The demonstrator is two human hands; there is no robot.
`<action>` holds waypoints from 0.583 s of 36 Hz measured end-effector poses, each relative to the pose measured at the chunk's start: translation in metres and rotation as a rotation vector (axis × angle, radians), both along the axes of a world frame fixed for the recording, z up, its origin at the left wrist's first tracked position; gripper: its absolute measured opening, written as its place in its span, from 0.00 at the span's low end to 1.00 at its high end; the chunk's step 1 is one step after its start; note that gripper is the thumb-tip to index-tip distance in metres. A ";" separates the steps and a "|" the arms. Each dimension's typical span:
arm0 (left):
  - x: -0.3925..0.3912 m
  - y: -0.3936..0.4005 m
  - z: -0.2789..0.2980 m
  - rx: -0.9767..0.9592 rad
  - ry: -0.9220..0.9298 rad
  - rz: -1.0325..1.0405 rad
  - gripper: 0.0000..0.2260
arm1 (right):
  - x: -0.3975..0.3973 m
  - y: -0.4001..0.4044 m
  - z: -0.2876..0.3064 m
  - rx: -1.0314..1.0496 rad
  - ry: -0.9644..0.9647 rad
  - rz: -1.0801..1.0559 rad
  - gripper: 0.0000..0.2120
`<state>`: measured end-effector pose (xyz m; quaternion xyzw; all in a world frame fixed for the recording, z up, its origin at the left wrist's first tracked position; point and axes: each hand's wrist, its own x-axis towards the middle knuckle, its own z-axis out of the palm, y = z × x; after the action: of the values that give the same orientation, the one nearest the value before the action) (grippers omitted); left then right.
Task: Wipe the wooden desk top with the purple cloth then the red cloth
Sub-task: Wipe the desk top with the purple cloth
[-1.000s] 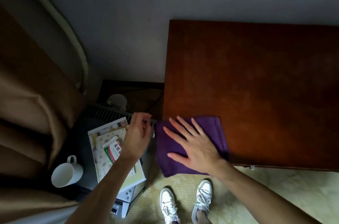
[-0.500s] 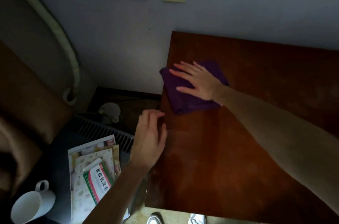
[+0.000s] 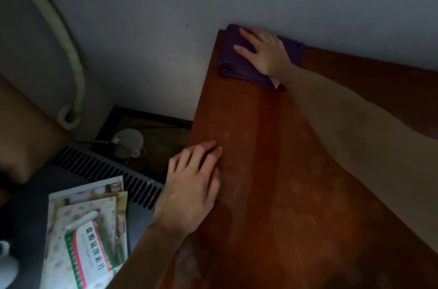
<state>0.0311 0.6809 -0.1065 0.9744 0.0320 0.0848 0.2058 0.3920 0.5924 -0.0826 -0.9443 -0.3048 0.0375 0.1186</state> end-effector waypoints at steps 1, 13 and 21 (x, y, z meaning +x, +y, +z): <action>-0.001 0.000 0.000 0.001 0.004 0.001 0.19 | -0.004 0.000 -0.001 0.012 0.003 -0.049 0.36; -0.003 -0.002 0.008 0.058 -0.111 -0.013 0.16 | -0.155 -0.076 -0.009 -0.026 0.029 -0.153 0.35; -0.023 -0.010 0.013 0.076 -0.126 -0.015 0.15 | -0.365 -0.163 -0.015 -0.025 -0.058 -0.118 0.37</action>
<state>0.0079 0.6707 -0.0938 0.9744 0.0084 0.1458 0.1709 0.0272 0.4290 -0.0980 -0.9627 -0.2513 0.0069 0.1001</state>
